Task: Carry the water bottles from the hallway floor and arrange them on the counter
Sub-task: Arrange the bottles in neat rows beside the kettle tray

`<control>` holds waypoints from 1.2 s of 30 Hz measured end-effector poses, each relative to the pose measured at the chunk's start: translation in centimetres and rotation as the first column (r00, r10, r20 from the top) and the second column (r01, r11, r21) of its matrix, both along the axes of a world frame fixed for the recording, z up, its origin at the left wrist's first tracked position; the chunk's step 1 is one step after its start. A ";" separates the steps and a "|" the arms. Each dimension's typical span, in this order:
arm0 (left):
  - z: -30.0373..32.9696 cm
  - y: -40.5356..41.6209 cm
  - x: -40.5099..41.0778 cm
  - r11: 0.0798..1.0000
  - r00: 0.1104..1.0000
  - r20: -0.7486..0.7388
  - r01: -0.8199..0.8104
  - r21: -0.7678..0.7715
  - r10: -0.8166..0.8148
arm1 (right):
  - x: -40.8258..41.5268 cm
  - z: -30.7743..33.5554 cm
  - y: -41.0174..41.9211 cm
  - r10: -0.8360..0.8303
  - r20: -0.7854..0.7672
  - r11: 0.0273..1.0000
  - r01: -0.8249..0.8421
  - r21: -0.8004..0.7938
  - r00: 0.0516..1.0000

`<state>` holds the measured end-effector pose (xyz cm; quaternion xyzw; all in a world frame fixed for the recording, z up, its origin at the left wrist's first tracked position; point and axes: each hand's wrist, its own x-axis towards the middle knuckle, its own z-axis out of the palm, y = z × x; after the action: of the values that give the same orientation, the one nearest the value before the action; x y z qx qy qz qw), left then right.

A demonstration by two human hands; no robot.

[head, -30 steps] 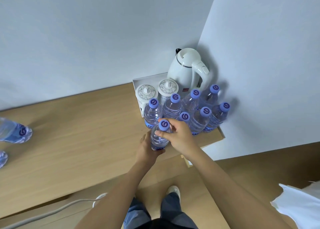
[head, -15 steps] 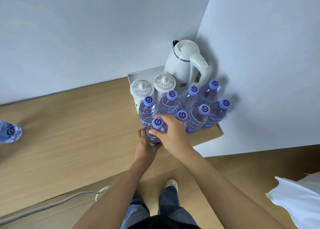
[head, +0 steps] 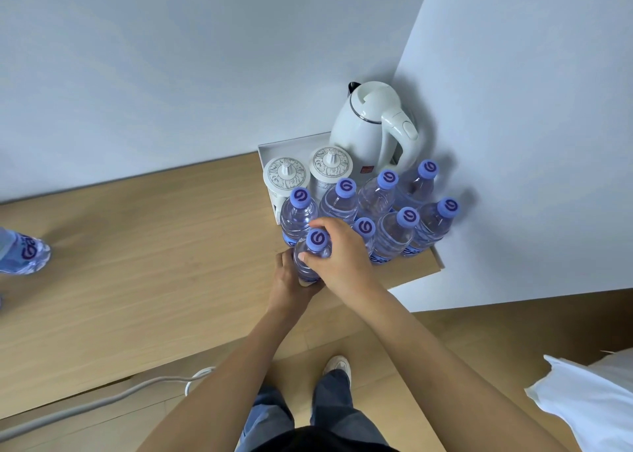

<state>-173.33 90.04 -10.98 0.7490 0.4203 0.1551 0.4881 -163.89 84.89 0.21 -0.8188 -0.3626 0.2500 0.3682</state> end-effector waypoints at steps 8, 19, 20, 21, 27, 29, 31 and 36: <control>2.7 2.9 -3.7 0.997 0.993 -0.088 -0.082 0.001 0.082 | -0.4 2.9 1.6 -0.008 -0.002 0.989 0.008 0.146 1.000; 6.9 8.6 -11.7 0.910 0.911 0.035 -0.413 0.025 0.412 | -4.8 4.9 7.6 -0.098 0.150 0.981 0.071 0.181 0.984; 7.1 9.2 -12.7 0.902 0.902 0.042 -0.430 0.032 0.429 | -5.8 5.0 8.5 -0.063 0.132 0.982 0.038 0.184 0.989; 7.3 9.7 -13.7 0.895 0.895 0.047 -0.445 0.035 0.444 | -6.8 5.0 9.4 -0.031 0.116 0.982 0.009 0.190 0.993; 8.1 13.0 -20.3 0.839 0.838 0.066 -0.544 0.029 0.541 | -12.4 4.7 14.6 0.098 0.076 0.973 -0.112 0.202 0.992; 8.3 14.2 -22.8 0.816 0.815 0.073 -0.578 0.022 0.575 | -14.4 4.5 16.4 0.141 0.065 0.968 -0.152 0.201 0.988; 8.5 15.3 -25.2 0.791 0.789 0.083 -0.612 0.006 0.609 | -16.5 4.3 18.3 0.185 0.057 0.960 -0.193 0.204 0.981; 8.8 17.6 -30.0 0.720 0.719 0.078 -0.694 0.027 0.690 | -21.2 3.8 22.5 0.286 0.031 0.934 -0.286 0.214 0.958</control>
<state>-203.32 107.60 -2.18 0.5457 0.6496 0.3609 0.3873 -185.12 107.41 4.02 -0.7123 -0.5027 0.2600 0.4151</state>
